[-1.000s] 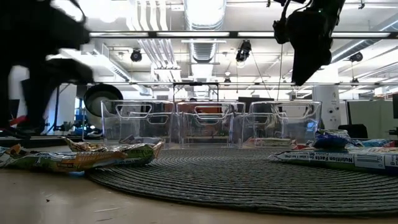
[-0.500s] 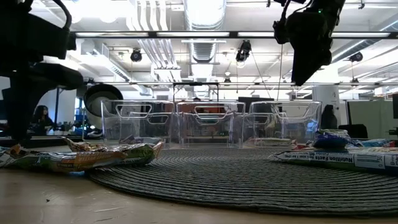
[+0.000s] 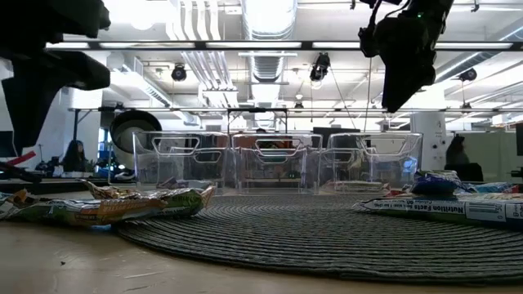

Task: Pick and place Granola Bars by type
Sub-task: Put the yellow granola bar into the middle bin

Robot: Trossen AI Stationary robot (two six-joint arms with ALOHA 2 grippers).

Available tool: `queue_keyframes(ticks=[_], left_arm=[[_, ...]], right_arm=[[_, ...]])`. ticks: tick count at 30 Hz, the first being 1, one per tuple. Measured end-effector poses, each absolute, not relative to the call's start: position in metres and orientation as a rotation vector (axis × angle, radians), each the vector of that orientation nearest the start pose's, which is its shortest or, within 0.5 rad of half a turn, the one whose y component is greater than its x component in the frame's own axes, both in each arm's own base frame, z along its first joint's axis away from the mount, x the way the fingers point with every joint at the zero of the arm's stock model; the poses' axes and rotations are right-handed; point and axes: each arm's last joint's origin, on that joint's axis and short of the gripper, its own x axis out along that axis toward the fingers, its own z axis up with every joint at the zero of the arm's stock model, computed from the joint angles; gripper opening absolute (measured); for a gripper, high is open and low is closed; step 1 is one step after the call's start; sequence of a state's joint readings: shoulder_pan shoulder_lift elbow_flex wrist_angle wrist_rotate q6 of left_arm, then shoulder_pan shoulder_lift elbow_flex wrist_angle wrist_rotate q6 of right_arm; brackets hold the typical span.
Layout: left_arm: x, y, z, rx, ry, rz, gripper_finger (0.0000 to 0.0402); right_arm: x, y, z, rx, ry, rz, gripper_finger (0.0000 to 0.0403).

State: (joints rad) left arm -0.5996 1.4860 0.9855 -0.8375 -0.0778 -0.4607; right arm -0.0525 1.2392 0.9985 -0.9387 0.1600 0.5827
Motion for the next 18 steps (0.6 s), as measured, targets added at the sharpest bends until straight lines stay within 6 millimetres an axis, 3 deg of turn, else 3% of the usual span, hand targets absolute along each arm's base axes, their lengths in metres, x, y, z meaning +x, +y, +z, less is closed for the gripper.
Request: queue_keyframes(ticks=[14,18], left_arm=[[0.237,-0.111,0.189,-0.122,1.430,-0.059,0.0131],[0.243,-0.112,0.176,-0.120,1.487,-0.090,0.0131]], right_arm=[[0.223,-0.016,0.264,0.460,1.082,-0.530,0.0178],[0.223,-0.016,0.264,0.460,1.083,-0.530,0.0178]])
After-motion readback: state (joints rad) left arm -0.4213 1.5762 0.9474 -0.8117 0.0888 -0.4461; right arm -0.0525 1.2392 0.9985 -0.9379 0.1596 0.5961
